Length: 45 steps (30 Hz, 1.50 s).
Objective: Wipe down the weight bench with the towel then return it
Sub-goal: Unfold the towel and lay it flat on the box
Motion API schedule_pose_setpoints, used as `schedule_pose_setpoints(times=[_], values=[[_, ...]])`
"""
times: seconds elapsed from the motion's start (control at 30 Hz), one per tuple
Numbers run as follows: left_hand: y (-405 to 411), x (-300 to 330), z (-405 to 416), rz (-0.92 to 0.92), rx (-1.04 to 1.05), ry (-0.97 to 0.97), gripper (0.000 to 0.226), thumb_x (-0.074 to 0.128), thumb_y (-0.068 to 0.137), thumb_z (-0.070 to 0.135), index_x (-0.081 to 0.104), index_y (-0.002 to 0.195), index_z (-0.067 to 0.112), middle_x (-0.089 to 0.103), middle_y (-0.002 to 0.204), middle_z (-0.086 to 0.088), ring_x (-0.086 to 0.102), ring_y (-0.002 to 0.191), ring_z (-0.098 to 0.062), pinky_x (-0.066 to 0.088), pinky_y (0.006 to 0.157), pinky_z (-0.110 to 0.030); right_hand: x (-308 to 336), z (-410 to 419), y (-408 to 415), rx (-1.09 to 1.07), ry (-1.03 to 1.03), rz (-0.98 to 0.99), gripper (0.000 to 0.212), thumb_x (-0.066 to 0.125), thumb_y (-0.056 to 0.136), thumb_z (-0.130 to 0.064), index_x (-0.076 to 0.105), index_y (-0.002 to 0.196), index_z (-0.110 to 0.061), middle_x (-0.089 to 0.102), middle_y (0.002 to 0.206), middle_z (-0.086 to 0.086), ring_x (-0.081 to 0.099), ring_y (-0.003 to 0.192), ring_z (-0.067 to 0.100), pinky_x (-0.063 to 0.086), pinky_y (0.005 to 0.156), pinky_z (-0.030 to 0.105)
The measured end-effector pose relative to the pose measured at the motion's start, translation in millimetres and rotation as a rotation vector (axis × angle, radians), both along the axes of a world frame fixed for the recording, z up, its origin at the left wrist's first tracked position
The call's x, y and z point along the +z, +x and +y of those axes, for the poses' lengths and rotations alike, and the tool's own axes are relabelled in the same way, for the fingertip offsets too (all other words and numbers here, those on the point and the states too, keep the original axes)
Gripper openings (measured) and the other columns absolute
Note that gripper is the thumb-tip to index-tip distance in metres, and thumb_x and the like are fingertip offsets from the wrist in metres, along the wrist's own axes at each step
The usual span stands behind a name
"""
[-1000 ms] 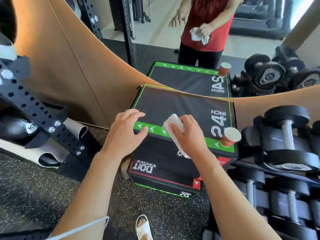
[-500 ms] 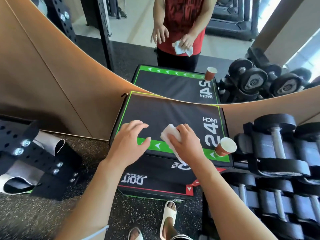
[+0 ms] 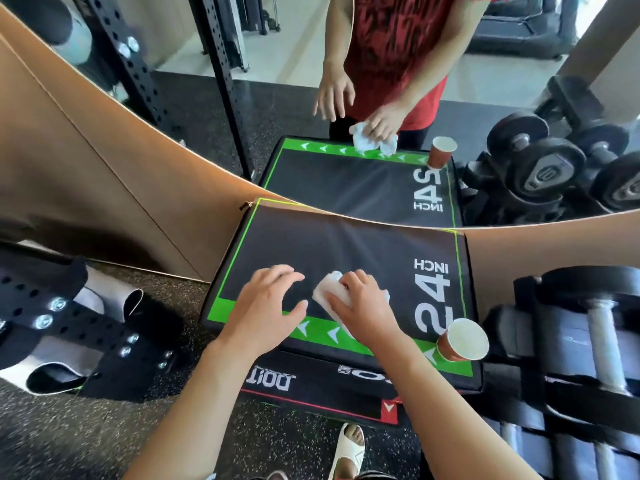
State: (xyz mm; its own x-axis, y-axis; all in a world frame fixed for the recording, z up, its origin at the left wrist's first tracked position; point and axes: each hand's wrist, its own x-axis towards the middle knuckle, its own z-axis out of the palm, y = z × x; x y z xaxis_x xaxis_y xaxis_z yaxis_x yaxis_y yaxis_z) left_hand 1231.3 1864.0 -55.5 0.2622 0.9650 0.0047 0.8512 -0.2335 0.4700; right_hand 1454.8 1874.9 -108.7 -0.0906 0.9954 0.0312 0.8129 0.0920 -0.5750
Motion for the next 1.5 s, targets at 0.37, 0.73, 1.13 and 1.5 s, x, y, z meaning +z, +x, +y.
schedule_pose_setpoints(times=[0.37, 0.73, 1.13, 1.5], values=[[53, -22, 17, 0.050, -0.032, -0.038, 0.054, 0.049, 0.090, 0.051, 0.062, 0.137, 0.027, 0.054, 0.140, 0.014, 0.045, 0.131, -0.014, 0.041, 0.111, -0.033, -36, 7, 52, 0.075, -0.030, 0.094, 0.027, 0.069, 0.091, -0.043, 0.061, 0.107, -0.022, 0.051, 0.100, -0.013, 0.047, 0.096, 0.013, 0.041, 0.082, 0.027], [87, -56, 36, 0.106, -0.339, -0.101, 0.043, 0.062, 0.089, 0.031, 0.063, 0.132, 0.030, 0.056, 0.129, 0.019, 0.049, 0.122, -0.011, 0.046, 0.102, -0.033, -48, -23, 79, -0.139, -0.115, 0.032, 0.015, 0.065, 0.091, -0.030, 0.061, 0.103, -0.021, 0.052, 0.098, -0.009, 0.048, 0.092, 0.015, 0.039, 0.070, 0.031], [93, -91, 29, 0.152, -0.437, -0.150, 0.041, 0.061, 0.089, 0.019, 0.066, 0.128, 0.030, 0.062, 0.129, 0.013, 0.054, 0.124, -0.021, 0.047, 0.096, -0.037, -58, -57, 59, -0.394, -0.285, 0.164, 0.020, 0.061, 0.091, -0.025, 0.052, 0.109, -0.021, 0.055, 0.100, -0.007, 0.054, 0.088, 0.015, 0.044, 0.073, 0.031], [87, -67, 32, -0.035, -0.382, -0.081, 0.043, 0.062, 0.084, 0.062, 0.067, 0.115, 0.034, 0.059, 0.103, 0.016, 0.054, 0.097, -0.014, 0.050, 0.081, -0.034, -23, -45, 32, -0.493, -0.186, 0.493, 0.021, 0.069, 0.088, -0.020, 0.061, 0.105, -0.028, 0.064, 0.081, 0.000, 0.060, 0.072, 0.018, 0.055, 0.072, 0.040]])
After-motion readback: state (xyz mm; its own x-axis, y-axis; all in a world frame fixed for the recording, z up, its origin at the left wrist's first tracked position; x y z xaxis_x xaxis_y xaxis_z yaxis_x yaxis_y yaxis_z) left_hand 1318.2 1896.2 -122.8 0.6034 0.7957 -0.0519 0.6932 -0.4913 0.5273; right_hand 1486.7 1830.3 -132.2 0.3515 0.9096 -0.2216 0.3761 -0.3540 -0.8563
